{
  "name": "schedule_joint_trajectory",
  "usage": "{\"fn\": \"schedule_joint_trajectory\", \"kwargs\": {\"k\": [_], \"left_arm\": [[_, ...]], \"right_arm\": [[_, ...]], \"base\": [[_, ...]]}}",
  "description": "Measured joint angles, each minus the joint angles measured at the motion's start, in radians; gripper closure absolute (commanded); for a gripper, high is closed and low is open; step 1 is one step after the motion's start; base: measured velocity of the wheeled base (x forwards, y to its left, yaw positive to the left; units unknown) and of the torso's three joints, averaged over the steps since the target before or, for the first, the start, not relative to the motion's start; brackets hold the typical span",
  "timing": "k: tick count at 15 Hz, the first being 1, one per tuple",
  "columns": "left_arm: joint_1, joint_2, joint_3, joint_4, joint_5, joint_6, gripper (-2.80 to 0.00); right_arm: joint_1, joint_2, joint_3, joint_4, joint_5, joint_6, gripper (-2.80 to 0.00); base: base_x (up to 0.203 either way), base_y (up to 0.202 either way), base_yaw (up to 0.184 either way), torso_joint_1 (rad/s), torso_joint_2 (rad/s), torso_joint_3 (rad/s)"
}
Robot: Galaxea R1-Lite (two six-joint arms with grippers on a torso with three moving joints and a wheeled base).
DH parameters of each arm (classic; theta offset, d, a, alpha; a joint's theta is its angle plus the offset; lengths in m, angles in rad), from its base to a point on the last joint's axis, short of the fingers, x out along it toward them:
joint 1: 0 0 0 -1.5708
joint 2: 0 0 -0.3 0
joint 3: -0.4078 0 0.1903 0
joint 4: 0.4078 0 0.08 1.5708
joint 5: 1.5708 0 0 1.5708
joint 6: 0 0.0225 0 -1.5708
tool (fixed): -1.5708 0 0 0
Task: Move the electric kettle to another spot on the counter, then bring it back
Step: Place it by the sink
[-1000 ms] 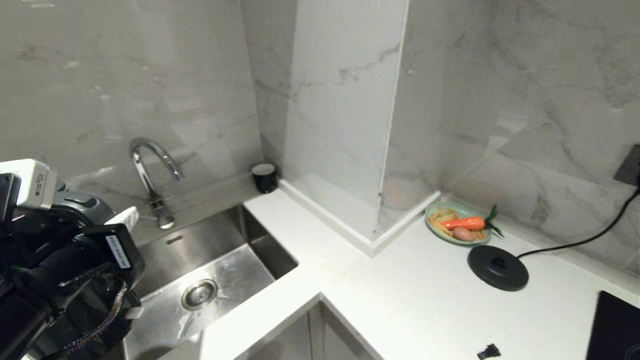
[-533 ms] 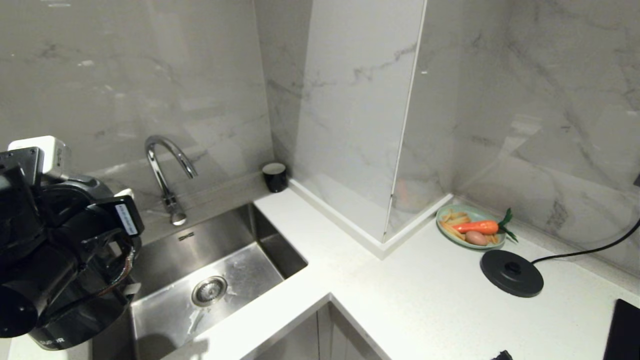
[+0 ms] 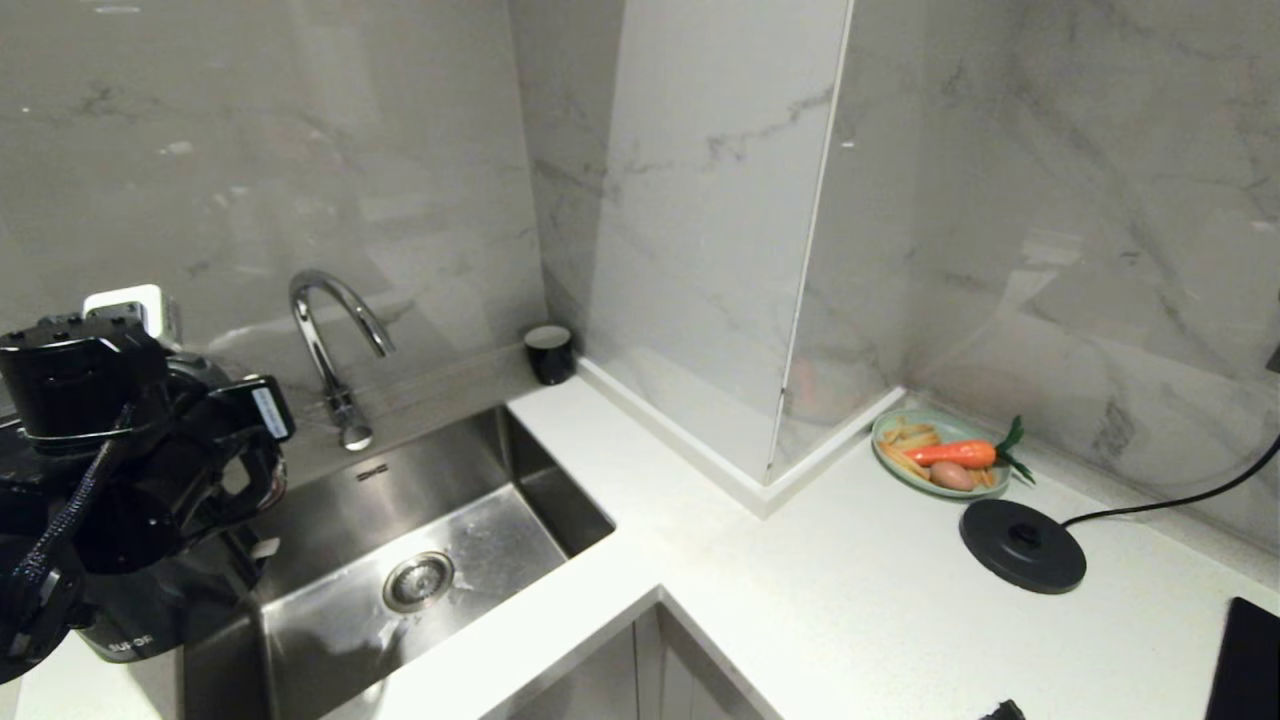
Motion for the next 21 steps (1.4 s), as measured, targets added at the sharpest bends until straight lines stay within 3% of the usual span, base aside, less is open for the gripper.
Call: {"fn": "schedule_joint_trajectory", "kwargs": {"k": [6, 10, 21], "left_arm": [[0.167, 0.057, 0.032, -0.012, -0.148, -0.004, 0.0], [0.254, 0.101, 0.091, -0.136, -0.208, -0.002, 0.0], [0.413, 0.31, 0.174, -0.421, -0.291, 0.008, 0.0]], "right_arm": [[0.0, 0.0, 0.0, 0.0, 0.0, 0.0, 0.0], [0.0, 0.0, 0.0, 0.0, -0.001, 0.0, 0.0], [0.0, 0.0, 0.0, 0.0, 0.0, 0.0, 0.0]], "base": [[0.0, 0.0, 0.0, 0.0, 0.0, 0.0], [0.0, 0.0, 0.0, 0.0, 0.0, 0.0], [0.0, 0.0, 0.0, 0.0, 0.0, 0.0]]}}
